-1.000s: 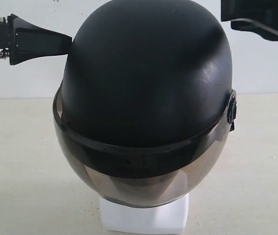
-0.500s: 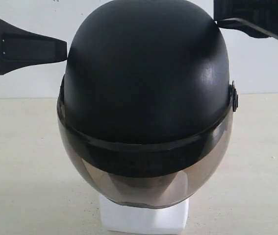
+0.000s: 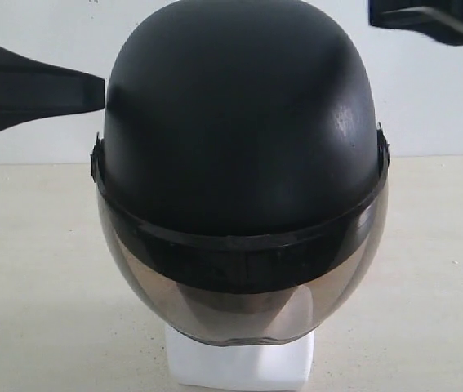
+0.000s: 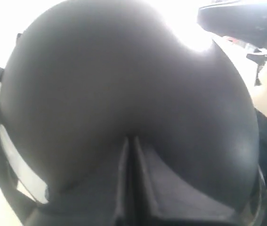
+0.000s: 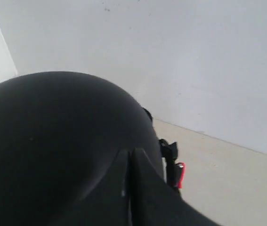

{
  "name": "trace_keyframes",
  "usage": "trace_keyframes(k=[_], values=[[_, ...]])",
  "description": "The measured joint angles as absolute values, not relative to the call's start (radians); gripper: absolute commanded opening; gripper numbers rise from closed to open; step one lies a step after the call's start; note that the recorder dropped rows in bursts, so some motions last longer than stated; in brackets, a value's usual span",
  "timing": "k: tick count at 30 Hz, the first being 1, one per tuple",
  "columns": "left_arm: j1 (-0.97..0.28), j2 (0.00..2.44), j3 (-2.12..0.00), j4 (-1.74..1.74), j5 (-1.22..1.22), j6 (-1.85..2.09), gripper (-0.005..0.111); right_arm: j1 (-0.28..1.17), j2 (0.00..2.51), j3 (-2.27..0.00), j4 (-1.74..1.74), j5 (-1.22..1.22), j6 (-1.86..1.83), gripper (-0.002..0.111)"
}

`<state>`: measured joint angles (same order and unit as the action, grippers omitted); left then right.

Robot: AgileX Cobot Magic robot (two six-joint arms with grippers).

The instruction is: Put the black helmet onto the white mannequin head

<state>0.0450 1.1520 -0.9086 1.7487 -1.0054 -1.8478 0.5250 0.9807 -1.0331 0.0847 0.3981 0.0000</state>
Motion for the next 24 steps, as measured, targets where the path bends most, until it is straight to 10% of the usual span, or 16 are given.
trace_keyframes(k=[9,24], values=[[0.045,0.933,-0.885,1.753,-0.714,-1.837,0.004,0.525,0.729,-0.967,-0.579,0.545,0.468,0.0],[0.045,0.396,-0.334,1.729,-0.275,-1.794,0.004,0.527,0.125,-0.432,-0.655,0.241,0.567,0.0]])
